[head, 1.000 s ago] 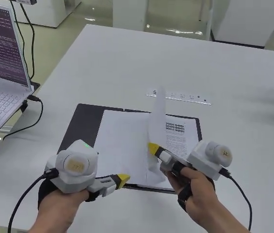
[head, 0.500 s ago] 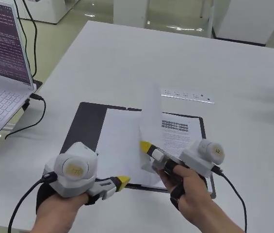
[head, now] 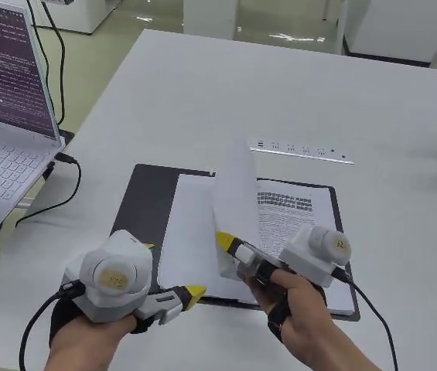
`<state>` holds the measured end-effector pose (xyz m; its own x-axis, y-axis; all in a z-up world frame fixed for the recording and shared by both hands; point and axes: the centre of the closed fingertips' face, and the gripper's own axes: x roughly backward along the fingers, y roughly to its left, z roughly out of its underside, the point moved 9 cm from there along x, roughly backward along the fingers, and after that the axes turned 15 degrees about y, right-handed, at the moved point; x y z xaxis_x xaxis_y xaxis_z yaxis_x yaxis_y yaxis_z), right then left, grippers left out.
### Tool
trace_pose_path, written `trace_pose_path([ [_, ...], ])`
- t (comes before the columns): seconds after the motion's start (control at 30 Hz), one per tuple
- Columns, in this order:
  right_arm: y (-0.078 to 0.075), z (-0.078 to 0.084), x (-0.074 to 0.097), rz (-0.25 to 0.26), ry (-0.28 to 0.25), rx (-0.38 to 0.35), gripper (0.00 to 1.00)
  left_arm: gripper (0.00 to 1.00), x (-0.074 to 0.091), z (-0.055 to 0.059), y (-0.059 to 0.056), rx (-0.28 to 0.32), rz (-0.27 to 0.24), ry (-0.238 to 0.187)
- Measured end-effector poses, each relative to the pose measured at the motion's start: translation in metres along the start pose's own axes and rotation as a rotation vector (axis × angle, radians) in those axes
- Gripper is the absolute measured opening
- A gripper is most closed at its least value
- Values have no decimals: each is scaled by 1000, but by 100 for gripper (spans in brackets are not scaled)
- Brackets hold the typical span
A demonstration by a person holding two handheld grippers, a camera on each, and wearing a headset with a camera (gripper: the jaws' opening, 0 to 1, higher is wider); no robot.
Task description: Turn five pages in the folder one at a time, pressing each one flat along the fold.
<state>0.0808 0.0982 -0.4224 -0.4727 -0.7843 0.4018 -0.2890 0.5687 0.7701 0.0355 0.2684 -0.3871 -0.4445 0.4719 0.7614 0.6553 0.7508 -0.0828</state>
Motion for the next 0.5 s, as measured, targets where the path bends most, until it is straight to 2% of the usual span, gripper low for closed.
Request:
trace_pose_path([
  [0.23,1,6,-14,-16,31,-6,0,64,2,0,9,7,-4,2],
  [0.5,-8,10,-30,-32,79,-25,0,64,-1,9,12,26,0,22],
])
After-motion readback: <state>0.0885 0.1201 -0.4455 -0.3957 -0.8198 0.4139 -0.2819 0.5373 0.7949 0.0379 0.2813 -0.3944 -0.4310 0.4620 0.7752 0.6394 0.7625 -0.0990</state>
